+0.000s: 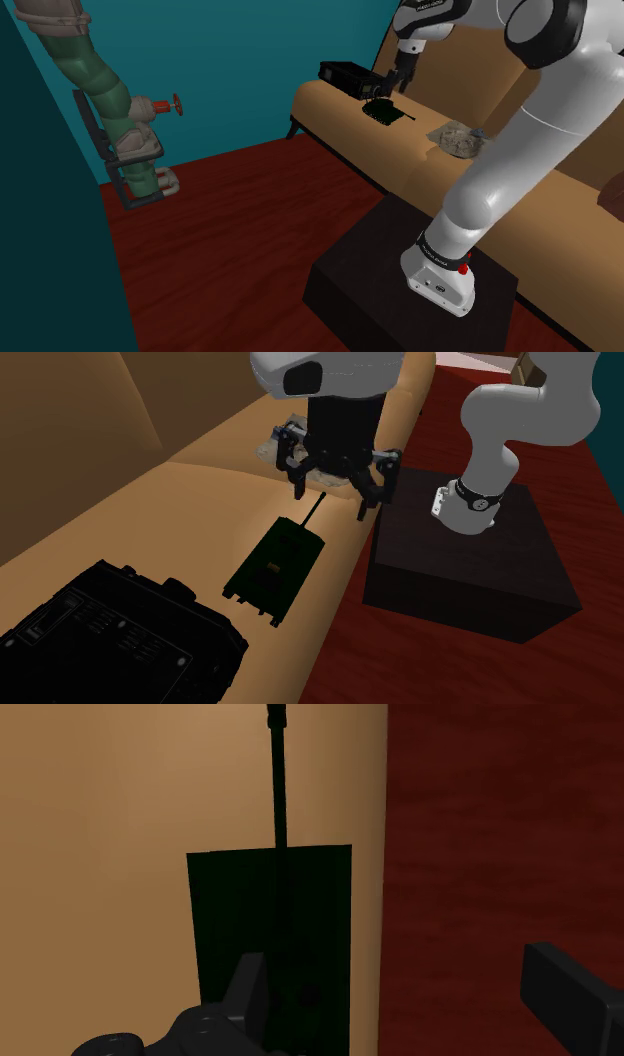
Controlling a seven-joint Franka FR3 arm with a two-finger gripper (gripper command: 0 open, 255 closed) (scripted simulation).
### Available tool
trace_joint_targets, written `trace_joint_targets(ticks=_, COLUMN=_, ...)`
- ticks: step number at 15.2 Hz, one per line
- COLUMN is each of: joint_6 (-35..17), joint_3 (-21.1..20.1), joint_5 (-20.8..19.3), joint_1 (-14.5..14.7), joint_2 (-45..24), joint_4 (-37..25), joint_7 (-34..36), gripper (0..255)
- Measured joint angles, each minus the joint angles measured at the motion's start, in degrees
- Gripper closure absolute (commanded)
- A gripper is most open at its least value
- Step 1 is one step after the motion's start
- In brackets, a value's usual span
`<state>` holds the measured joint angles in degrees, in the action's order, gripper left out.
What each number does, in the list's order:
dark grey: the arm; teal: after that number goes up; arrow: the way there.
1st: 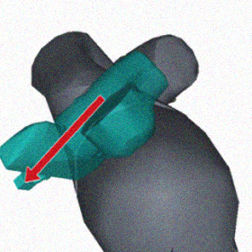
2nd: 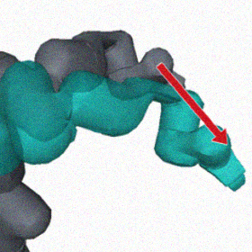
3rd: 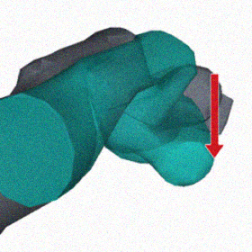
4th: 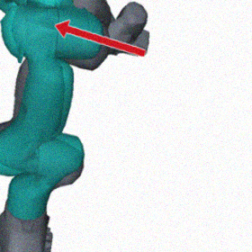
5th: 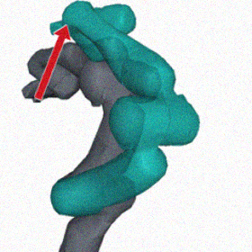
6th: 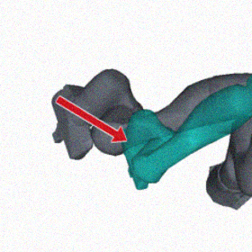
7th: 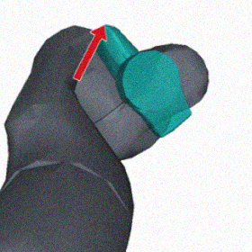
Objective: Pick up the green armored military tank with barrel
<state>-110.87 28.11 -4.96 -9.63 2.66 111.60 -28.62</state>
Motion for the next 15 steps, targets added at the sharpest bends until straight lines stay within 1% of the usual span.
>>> trace_joint_targets(ticks=3, joint_6=-0.28, joint_3=1.81, joint_5=3.13, joint_1=-1.75, joint_2=-6.88, joint_4=-5.96, joint_7=-4.22, gripper=0)
trace_joint_targets(ticks=4, joint_6=-0.51, joint_3=1.95, joint_5=3.46, joint_1=-1.99, joint_2=-7.65, joint_4=-6.41, joint_7=-4.66, gripper=0)
trace_joint_targets(ticks=11, joint_6=-5.09, joint_3=2.06, joint_5=4.58, joint_1=-2.47, joint_2=-9.89, joint_4=-3.79, joint_7=-5.50, gripper=0)
trace_joint_targets(ticks=12, joint_6=-5.42, joint_3=2.07, joint_5=4.68, joint_1=-2.53, joint_2=-10.07, joint_4=-3.64, joint_7=-5.60, gripper=255)
trace_joint_targets(ticks=15, joint_6=-5.66, joint_3=2.08, joint_5=4.81, joint_1=-2.58, joint_2=-10.24, joint_4=-3.59, joint_7=-5.71, gripper=255)
